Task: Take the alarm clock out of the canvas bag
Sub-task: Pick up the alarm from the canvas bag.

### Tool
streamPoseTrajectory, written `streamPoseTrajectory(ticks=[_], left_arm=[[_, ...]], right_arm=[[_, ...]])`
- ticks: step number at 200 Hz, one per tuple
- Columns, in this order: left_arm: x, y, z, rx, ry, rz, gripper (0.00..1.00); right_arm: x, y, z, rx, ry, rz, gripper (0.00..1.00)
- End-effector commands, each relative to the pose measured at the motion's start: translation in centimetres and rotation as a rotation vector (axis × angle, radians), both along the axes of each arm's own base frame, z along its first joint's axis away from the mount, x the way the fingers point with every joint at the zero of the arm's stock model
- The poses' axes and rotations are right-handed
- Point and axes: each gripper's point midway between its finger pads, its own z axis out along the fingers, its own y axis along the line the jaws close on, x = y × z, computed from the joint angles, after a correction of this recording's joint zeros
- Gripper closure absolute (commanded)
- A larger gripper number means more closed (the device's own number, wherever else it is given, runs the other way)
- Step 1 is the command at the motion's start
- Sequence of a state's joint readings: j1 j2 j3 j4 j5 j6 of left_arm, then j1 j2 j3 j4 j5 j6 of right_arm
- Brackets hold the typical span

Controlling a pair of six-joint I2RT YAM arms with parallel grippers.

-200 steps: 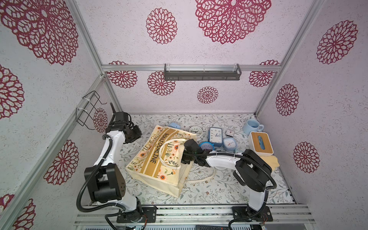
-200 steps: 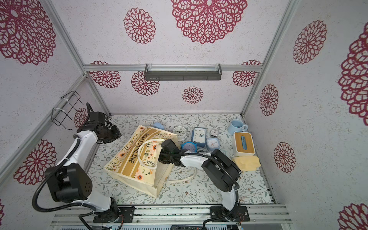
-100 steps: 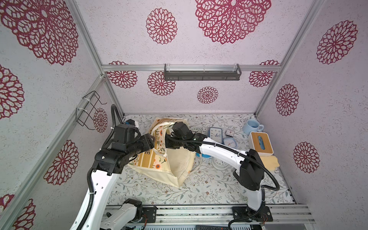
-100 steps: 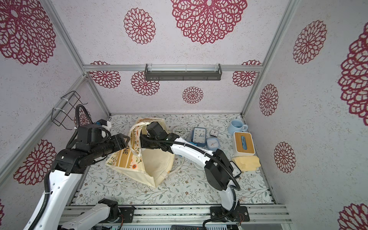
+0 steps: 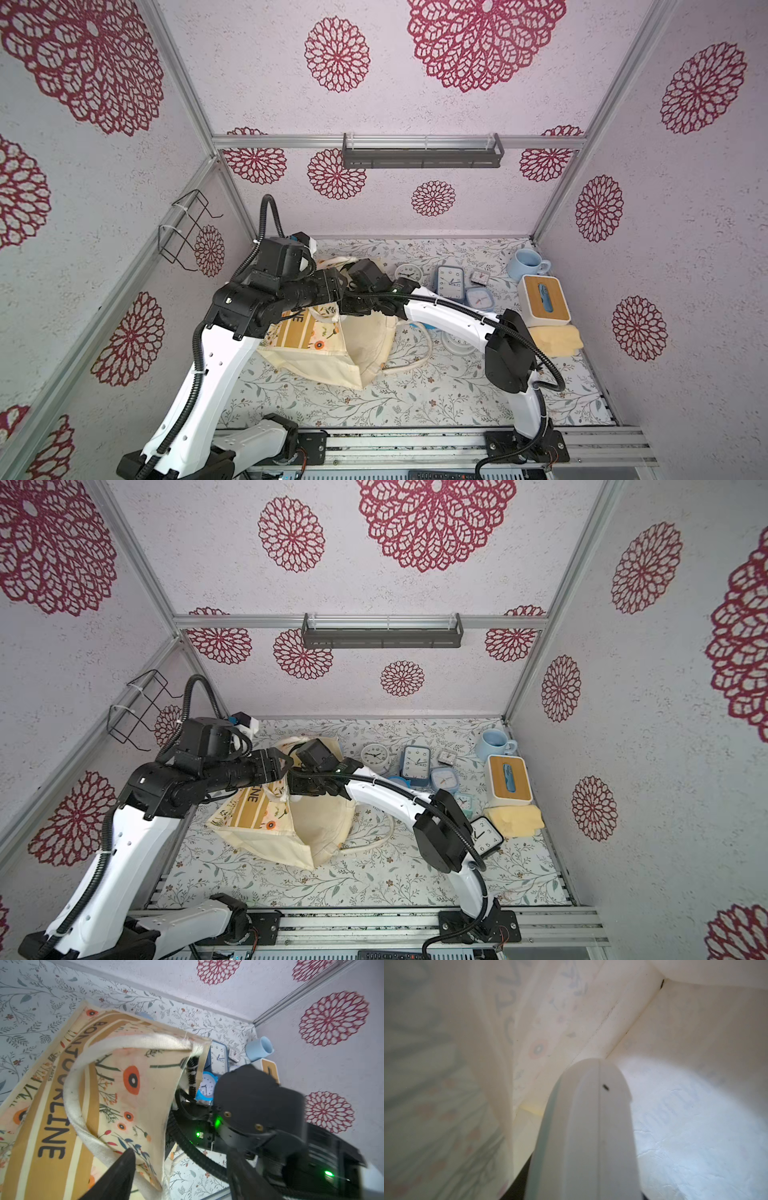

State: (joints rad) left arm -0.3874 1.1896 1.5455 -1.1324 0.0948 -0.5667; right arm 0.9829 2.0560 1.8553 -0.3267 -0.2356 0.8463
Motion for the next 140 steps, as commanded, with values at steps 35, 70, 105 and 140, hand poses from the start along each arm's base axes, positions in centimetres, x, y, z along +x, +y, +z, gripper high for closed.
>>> streamPoseTrajectory(ticks=[35,70,105,140], left_arm=[[-1.2,2.4,-4.1,0.162,0.070,0.036,0.38],[-0.4,3.0,-5.5,0.215,0.067,0.056,0.50],[0.6,3.3,-5.8,0.232,0.036,0.078,0.78],[1.3,3.5,-2.7,0.220,-0.041,0.105,1.00]], right_arm=[[0.6,1.1,5.1,0.109,-0.096,0.002,0.73],[0.5,1.2,5.3,0.114,-0.101,0.004,0.73],[0.7,0.6,5.8,0.109,-0.115,-0.014,0.73],[0.4,-3.1,7.1,0.070,-0.170,-0.097,0.73]])
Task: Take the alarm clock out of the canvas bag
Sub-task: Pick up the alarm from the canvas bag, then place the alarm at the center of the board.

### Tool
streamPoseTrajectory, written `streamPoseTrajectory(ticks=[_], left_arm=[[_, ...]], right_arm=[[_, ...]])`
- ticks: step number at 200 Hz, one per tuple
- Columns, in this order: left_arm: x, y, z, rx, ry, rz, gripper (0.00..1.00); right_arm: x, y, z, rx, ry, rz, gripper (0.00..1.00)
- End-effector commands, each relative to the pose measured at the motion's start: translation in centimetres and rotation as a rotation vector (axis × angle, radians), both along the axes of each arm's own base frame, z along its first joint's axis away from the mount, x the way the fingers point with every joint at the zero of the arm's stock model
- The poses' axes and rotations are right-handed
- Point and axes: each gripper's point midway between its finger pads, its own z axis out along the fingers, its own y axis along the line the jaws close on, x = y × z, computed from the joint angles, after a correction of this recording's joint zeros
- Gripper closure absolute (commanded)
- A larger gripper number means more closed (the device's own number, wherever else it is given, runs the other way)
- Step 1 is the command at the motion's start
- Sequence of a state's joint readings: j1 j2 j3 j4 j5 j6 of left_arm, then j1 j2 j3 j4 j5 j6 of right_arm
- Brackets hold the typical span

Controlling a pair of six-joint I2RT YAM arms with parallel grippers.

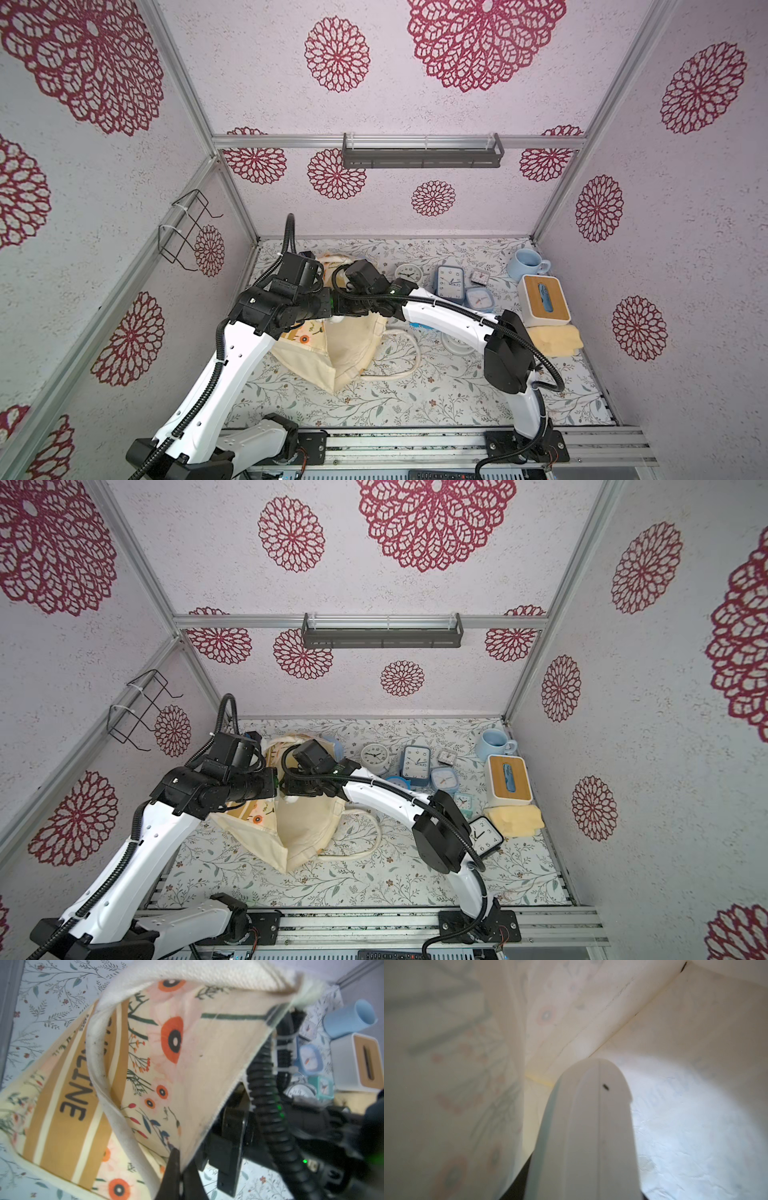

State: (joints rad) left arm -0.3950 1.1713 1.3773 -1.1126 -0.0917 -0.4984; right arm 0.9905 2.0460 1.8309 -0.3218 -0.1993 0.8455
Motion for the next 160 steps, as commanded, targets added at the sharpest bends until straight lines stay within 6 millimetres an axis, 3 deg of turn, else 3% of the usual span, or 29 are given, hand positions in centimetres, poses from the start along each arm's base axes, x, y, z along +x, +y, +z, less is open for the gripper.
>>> streamPoseTrajectory(ticks=[1,46,74,99,131,147,160], left_arm=[[1.1,0.4,3.0,0.003,-0.096,0.029,1.00],[1.9,1.8,6.4,-0.035,-0.134,0.061,1.00],[2.4,4.8,7.5,-0.084,-0.140,0.182,1.00],[2.2,7.0,8.8,-0.158,-0.150,0.327,1.00],[1.7,9.9,10.1,-0.354,-0.182,0.520,1.00],[1.5,10.9,10.9,-0.412,-0.212,0.579,1.00],[1.4,11.3,11.7,-0.436,-0.235,0.600,1.00]], right_arm=[[0.4,-3.0,7.7,0.089,-0.160,-0.076,0.73],[-3.6,-9.8,9.2,0.092,-0.193,-0.083,0.71],[-7.5,-14.6,10.2,0.129,-0.203,-0.054,0.71],[-9.6,-20.5,10.2,0.146,-0.186,-0.141,0.70],[-10.8,-28.2,4.4,0.054,-0.069,-0.329,0.70],[-11.6,-30.3,1.0,0.000,-0.007,-0.373,0.70],[-12.1,-30.8,-1.5,-0.023,0.044,-0.378,0.70]])
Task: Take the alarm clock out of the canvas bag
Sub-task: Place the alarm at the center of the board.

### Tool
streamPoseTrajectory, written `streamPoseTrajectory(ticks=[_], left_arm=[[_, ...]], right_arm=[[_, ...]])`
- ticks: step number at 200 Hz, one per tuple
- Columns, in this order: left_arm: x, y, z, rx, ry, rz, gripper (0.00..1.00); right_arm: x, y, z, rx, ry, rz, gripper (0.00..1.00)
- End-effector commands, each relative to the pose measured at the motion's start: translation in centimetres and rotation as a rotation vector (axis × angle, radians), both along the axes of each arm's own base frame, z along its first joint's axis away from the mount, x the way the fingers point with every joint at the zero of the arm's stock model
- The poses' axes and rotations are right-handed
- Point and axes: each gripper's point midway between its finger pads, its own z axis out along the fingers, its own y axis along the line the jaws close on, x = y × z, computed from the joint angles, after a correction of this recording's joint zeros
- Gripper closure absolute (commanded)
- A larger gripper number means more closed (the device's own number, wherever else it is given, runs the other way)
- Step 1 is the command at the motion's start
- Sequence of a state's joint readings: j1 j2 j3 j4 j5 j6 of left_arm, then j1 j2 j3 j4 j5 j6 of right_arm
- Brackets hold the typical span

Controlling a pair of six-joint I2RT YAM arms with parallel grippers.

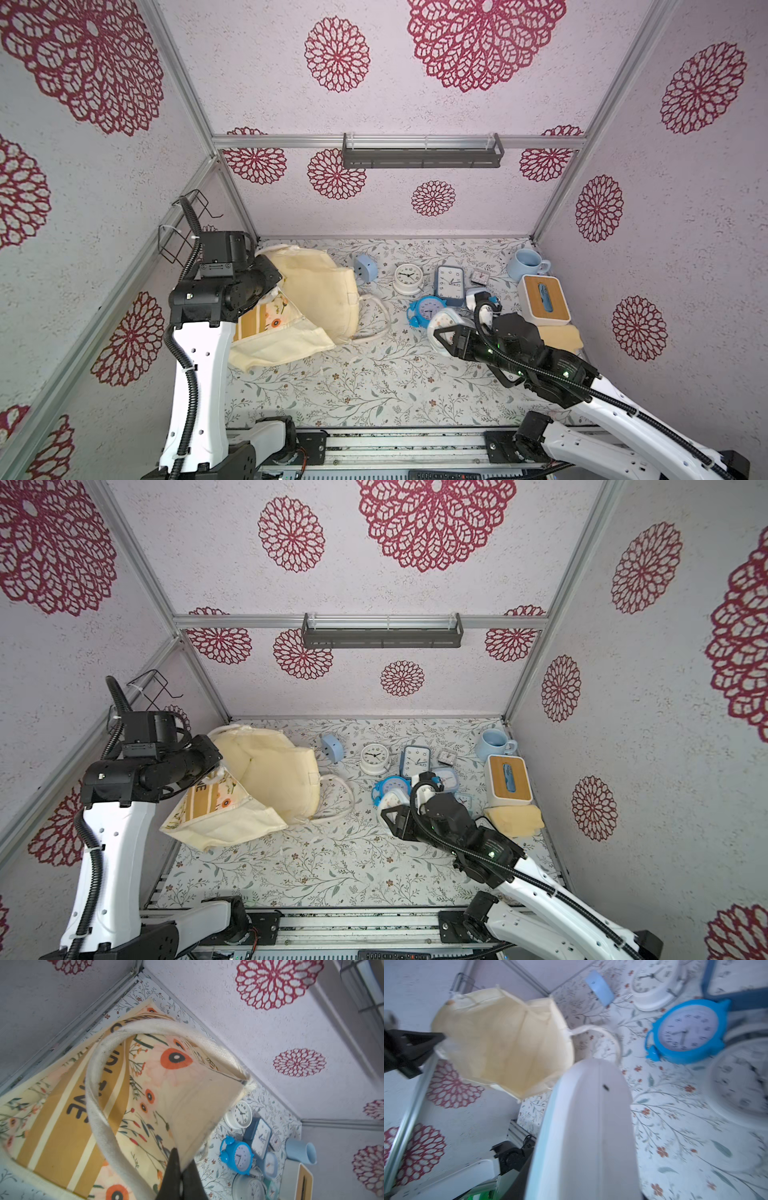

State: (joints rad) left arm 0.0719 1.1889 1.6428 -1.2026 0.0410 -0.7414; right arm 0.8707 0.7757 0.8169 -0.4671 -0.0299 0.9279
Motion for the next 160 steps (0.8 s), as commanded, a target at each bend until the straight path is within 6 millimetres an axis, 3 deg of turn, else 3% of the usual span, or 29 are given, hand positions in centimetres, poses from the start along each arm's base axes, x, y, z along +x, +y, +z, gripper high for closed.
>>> streamPoseTrajectory(ticks=[1,28,62,99,133,160], left_arm=[[-0.2,0.0,3.8,-0.114,-0.142,0.063,1.00],[0.1,0.0,4.6,-0.142,-0.162,0.060,1.00],[0.3,-0.5,5.0,-0.180,-0.189,0.054,1.00],[0.0,-1.0,4.7,-0.203,-0.195,0.036,1.00],[0.4,-1.8,4.1,-0.270,-0.214,0.019,1.00],[0.8,-3.1,4.1,-0.343,-0.246,-0.031,1.00]], right_arm=[[-0.9,-2.1,-5.2,-0.068,0.145,-0.069,0.70],[-0.5,-0.9,-8.8,-0.080,0.208,-0.044,0.70],[2.4,1.3,-11.3,-0.057,0.236,-0.044,0.67],[5.2,3.5,-12.8,-0.025,0.249,-0.041,0.66],[5.7,3.1,-15.5,-0.080,0.315,-0.078,0.53],[5.4,1.2,-15.8,-0.140,0.320,-0.143,0.33]])
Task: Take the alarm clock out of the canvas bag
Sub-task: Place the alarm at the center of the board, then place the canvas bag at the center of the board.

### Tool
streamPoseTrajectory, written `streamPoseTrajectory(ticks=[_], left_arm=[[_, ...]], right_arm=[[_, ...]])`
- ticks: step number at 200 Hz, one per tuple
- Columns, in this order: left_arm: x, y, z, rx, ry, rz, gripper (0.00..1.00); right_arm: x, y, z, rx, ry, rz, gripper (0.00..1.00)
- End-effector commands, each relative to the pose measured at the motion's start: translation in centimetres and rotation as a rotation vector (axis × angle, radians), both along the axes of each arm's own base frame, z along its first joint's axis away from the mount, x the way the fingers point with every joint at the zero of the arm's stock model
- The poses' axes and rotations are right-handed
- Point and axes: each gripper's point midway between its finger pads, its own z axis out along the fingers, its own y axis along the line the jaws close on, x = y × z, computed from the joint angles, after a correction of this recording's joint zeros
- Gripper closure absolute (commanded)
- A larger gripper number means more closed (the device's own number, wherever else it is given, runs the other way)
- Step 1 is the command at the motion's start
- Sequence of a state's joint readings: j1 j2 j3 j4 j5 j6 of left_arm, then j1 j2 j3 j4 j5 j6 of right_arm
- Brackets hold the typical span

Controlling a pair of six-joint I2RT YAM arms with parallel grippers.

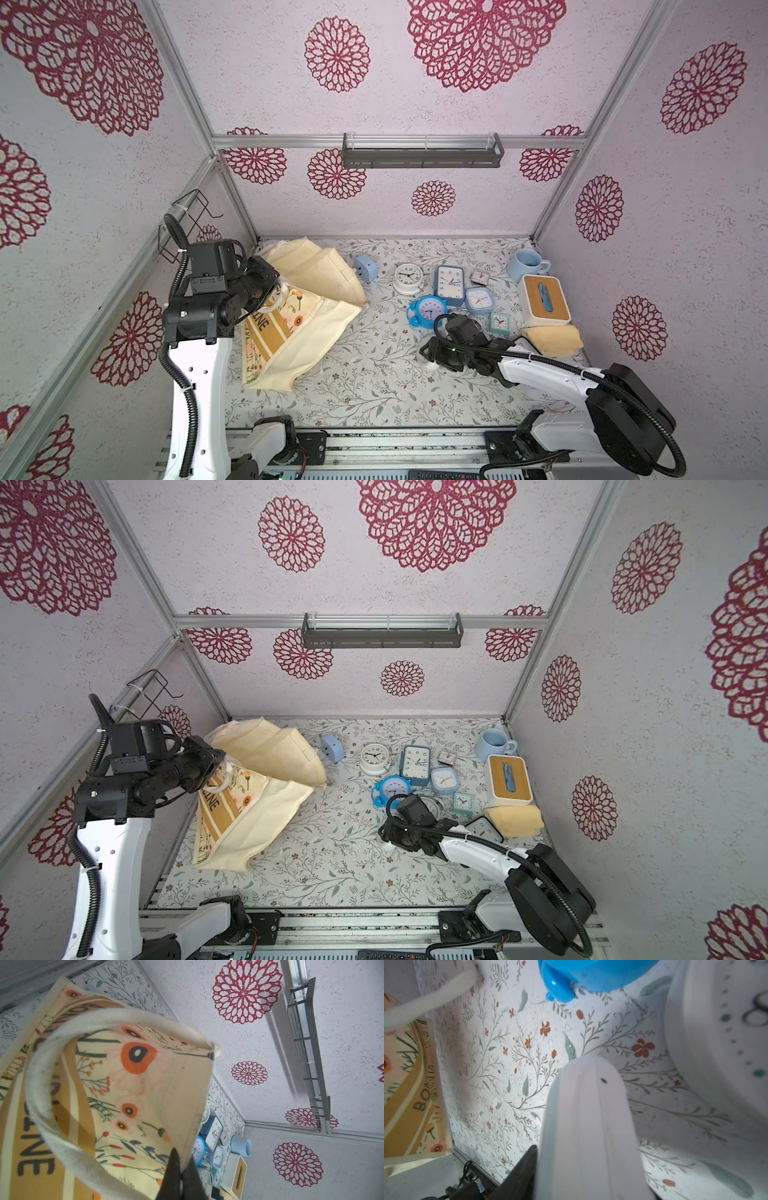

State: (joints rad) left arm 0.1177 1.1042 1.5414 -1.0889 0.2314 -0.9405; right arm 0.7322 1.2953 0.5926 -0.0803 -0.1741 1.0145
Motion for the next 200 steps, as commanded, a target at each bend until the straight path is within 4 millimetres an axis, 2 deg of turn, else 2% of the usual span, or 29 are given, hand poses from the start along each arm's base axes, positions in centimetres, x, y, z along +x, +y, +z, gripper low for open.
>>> streamPoseTrajectory(ticks=[1,17,32,55,83,115,154,200], left_arm=[[1.2,-1.2,3.2,-0.077,-0.157,-0.043,1.00],[1.2,-2.0,3.1,-0.102,-0.156,-0.081,1.00],[0.8,-2.5,3.4,-0.105,-0.163,-0.107,1.00],[-0.3,-3.1,4.1,-0.095,-0.178,-0.144,1.00],[-2.2,-4.0,3.8,-0.114,-0.163,-0.192,1.00],[-3.3,-5.1,3.2,-0.169,-0.163,-0.226,1.00],[-3.7,-5.1,3.1,-0.164,-0.168,-0.220,1.00],[-3.3,-5.2,3.5,-0.172,-0.179,-0.226,1.00]], right_arm=[[1.1,-0.8,2.0,-0.006,-0.054,-0.058,0.33],[0.9,-2.5,2.6,-0.068,-0.074,-0.088,0.26],[0.7,-3.7,4.0,-0.109,-0.107,-0.098,0.21],[1.0,-4.2,8.1,-0.107,-0.195,-0.080,0.21],[1.9,-0.6,14.6,0.004,-0.316,0.089,0.21],[2.3,4.6,18.0,0.173,-0.332,0.237,0.21],[2.3,8.7,18.5,0.309,-0.310,0.284,0.19],[1.4,12.3,15.3,0.354,-0.231,0.314,0.18]])
